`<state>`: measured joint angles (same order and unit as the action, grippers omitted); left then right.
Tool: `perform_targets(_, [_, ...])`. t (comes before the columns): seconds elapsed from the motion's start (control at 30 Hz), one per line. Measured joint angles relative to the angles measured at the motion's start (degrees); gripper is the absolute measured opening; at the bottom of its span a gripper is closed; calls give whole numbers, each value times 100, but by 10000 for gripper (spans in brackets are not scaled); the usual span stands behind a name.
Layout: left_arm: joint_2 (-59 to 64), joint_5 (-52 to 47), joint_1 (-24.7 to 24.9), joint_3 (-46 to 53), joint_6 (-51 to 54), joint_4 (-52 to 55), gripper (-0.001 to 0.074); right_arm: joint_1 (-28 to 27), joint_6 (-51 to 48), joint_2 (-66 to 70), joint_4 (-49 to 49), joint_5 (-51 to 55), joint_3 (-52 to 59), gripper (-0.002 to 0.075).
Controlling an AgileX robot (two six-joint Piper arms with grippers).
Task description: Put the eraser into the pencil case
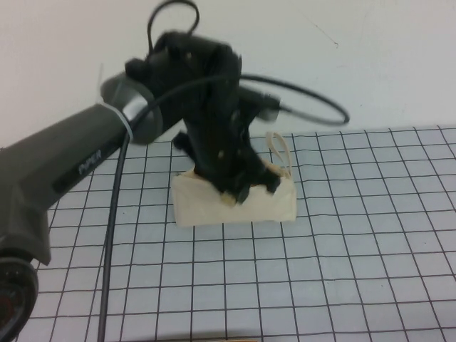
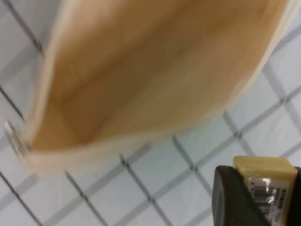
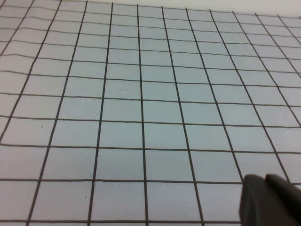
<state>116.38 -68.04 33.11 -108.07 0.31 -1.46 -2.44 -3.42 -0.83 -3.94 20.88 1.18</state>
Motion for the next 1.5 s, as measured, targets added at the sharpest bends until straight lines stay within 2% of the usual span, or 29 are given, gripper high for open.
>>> perform_targets(0.13, [-27,690,13,-389,37,17,188,0,0,0,0,0,0,-1])
perform_targets(0.33, [262,1614,13,-411,83,413,192,0,0,0,0,0,0,-1])
perform_targets(0.5, [426,1735,13,-411,179,783,337,0,0,0,0,0,0,-1])
perform_targets(0.57, [426,1738,13,-426,235,900,354,0,0,0,0,0,0,-1])
perform_targets(0.67, [412,1619,13,-604,227,1017,307,0,0,0,0,0,0,-1])
perform_targets(0.8, [147,1473,13,-810,2,1031,95,0,0,0,0,0,0,-1])
perform_targets(0.9, [-356,1562,13,-822,-31,1054,28,0,0,0,0,0,0,-1])
perform_targets(1.2, [-2003,2534,13,-864,-153,1754,1,0,0,0,0,0,0,-1])
perform_targets(1.37, [-2876,2683,13,-848,90,1961,-1,0,0,0,0,0,0,-1])
perform_targets(1.5, [-3651,2772,13,-450,206,1984,-1,0,71,0,0,0,0,-1])
